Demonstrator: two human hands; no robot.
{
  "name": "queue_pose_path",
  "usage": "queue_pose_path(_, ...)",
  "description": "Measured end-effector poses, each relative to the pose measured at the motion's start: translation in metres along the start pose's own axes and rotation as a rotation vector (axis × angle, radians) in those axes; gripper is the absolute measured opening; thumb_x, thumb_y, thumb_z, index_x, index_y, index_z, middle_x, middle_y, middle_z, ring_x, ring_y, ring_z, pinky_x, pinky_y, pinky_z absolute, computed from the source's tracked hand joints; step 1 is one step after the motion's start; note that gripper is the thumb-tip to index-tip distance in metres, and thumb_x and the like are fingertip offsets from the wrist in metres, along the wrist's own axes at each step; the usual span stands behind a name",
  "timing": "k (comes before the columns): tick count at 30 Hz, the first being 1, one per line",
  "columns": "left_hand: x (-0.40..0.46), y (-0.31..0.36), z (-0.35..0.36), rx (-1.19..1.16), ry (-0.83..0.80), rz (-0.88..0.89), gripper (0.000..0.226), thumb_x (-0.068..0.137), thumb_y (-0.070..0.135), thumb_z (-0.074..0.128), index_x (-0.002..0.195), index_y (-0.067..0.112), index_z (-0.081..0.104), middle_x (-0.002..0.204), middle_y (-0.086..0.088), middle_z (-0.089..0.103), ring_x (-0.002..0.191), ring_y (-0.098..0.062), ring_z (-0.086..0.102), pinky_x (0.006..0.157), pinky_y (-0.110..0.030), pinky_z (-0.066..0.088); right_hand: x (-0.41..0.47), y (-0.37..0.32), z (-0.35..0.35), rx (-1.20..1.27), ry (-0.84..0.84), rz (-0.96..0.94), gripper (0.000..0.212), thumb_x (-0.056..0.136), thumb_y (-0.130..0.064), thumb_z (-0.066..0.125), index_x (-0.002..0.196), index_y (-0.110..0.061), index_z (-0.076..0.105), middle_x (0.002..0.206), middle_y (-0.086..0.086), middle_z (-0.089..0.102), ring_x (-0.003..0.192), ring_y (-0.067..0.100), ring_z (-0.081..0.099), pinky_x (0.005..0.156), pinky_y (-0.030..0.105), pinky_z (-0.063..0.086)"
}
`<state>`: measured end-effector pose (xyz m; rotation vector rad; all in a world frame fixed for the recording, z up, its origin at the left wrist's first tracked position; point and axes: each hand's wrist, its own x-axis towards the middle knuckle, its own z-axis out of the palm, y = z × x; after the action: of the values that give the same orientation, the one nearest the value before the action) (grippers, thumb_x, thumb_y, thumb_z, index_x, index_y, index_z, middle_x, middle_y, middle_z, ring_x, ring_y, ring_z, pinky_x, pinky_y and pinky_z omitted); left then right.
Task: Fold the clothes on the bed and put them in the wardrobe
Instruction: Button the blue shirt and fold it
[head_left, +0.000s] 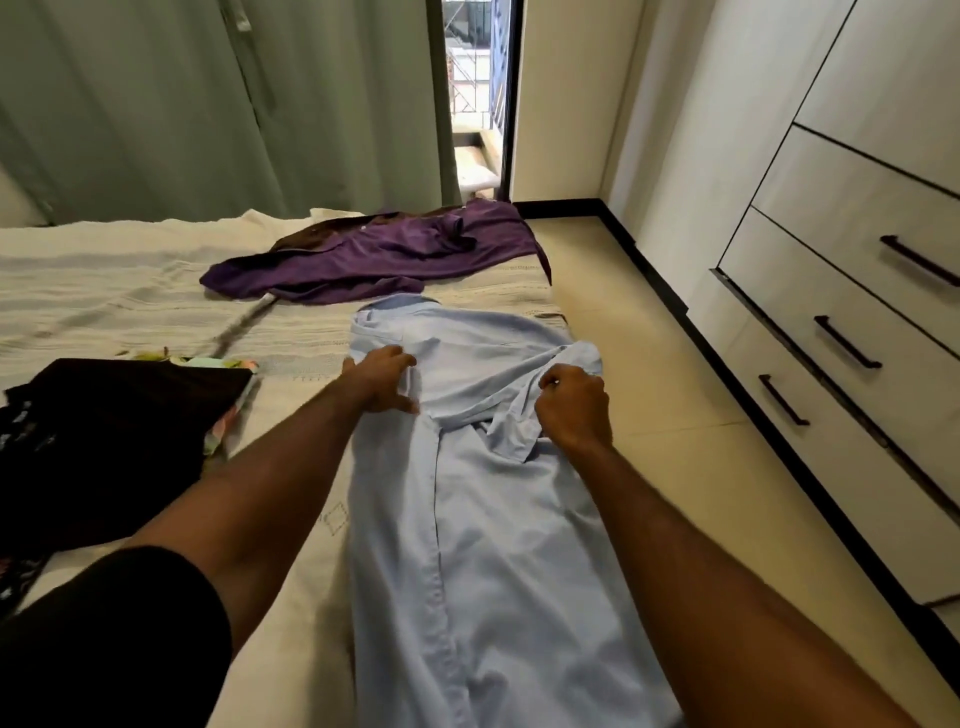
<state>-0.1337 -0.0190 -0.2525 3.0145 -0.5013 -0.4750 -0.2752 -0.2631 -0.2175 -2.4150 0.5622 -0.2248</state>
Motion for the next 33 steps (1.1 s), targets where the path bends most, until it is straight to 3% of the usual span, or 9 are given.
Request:
queue_pose_path(5, 0.031, -0.012, 0.03, -0.013, -0.119, -0.027, 0.138, 0.052, 0.067, 0.088, 0.16, 0.032, 0.009, 0.169, 0.001, -0.003, 0.155, -0.027, 0.008, 0.118, -0.065, 0.021, 0.022, -0.018, 0.036, -0.099, -0.038, 0.036, 0.031, 0.099, -0.031, 0.05, 0.115, -0.011, 0.067, 0.118, 0.019, 0.064, 0.111, 0.041, 0.061, 0.088, 0.043, 0.052)
queue_pose_path(11, 0.034, -0.006, 0.032, 0.078, -0.118, -0.037, 0.142, 0.056, 0.066, 0.087, 0.159, 0.037, -0.007, 0.169, 0.001, -0.011, 0.156, -0.025, -0.002, 0.113, -0.069, 0.024, 0.042, -0.016, 0.069, -0.204, -0.129, 0.072, 0.032, 0.103, -0.042, 0.041, 0.126, -0.027, 0.058, 0.131, 0.016, 0.049, 0.118, 0.039, 0.054, 0.096, 0.047, 0.046)
queue_pose_path(15, 0.033, -0.008, 0.031, 0.095, -0.118, -0.034, 0.144, 0.056, 0.072, 0.084, 0.157, 0.043, -0.015, 0.168, 0.002, -0.014, 0.156, -0.026, -0.007, 0.111, -0.073, 0.021, 0.047, -0.013, 0.069, -0.152, -0.143, 0.176, 0.048, 0.102, -0.047, 0.04, 0.131, -0.015, 0.06, 0.139, 0.019, 0.044, 0.124, 0.039, 0.051, 0.103, 0.048, 0.043)
queue_pose_path(20, 0.036, -0.009, 0.029, 0.113, -0.114, -0.031, 0.146, 0.053, 0.074, 0.084, 0.157, 0.043, -0.014, 0.168, 0.001, -0.013, 0.155, -0.026, -0.008, 0.111, -0.072, 0.021, 0.034, -0.003, 0.041, 0.036, 0.073, 0.232, 0.033, 0.077, -0.038, 0.079, 0.096, -0.013, 0.07, 0.107, 0.015, 0.071, 0.103, 0.036, 0.066, 0.084, 0.04, 0.054)
queue_pose_path(21, 0.037, -0.008, 0.03, 0.113, -0.118, -0.03, 0.146, 0.053, 0.074, 0.084, 0.157, 0.043, -0.014, 0.168, 0.002, -0.013, 0.155, -0.026, -0.008, 0.111, -0.072, 0.021, 0.028, 0.003, 0.037, 0.075, 0.087, 0.207, 0.023, 0.072, -0.03, 0.082, 0.082, -0.016, 0.067, 0.094, 0.012, 0.072, 0.094, 0.034, 0.067, 0.077, 0.037, 0.055)
queue_pose_path(23, 0.037, -0.009, 0.029, 0.12, -0.116, -0.029, 0.148, 0.051, 0.075, 0.084, 0.156, 0.043, -0.014, 0.168, 0.002, -0.013, 0.155, -0.026, -0.008, 0.11, -0.072, 0.021, 0.015, 0.02, 0.034, 0.154, 0.071, 0.203, 0.033, 0.065, -0.018, 0.085, 0.066, -0.019, 0.052, 0.072, 0.005, 0.065, 0.078, 0.033, 0.066, 0.064, 0.035, 0.051)
queue_pose_path(27, 0.036, -0.008, 0.029, 0.13, -0.124, -0.022, 0.15, 0.049, 0.075, 0.085, 0.156, 0.043, -0.014, 0.168, 0.002, -0.011, 0.155, -0.026, -0.009, 0.11, -0.072, 0.022, -0.008, 0.052, 0.037, 0.187, 0.033, 0.182, 0.039, 0.064, -0.014, 0.084, 0.089, -0.021, 0.054, 0.082, 0.001, 0.065, 0.082, 0.028, 0.064, 0.074, 0.045, 0.057)
queue_pose_path(30, 0.035, -0.005, 0.031, 0.135, -0.102, -0.029, 0.149, 0.049, 0.073, 0.086, 0.157, 0.042, -0.012, 0.168, 0.001, -0.008, 0.155, -0.026, -0.007, 0.108, -0.071, 0.025, -0.009, 0.047, 0.042, 0.071, 0.198, -0.01, 0.019, 0.08, -0.026, 0.078, 0.087, -0.019, 0.062, 0.086, 0.003, 0.067, 0.081, 0.026, 0.065, 0.074, 0.041, 0.056)
queue_pose_path(33, 0.034, -0.005, 0.032, 0.137, -0.09, -0.033, 0.149, 0.049, 0.071, 0.087, 0.157, 0.041, -0.01, 0.167, 0.001, -0.005, 0.155, -0.027, -0.005, 0.106, -0.071, 0.027, -0.005, 0.021, 0.055, -0.048, 0.157, -0.11, 0.033, 0.08, -0.046, 0.077, 0.095, -0.021, 0.062, 0.089, 0.005, 0.071, 0.084, 0.029, 0.068, 0.074, 0.042, 0.057)
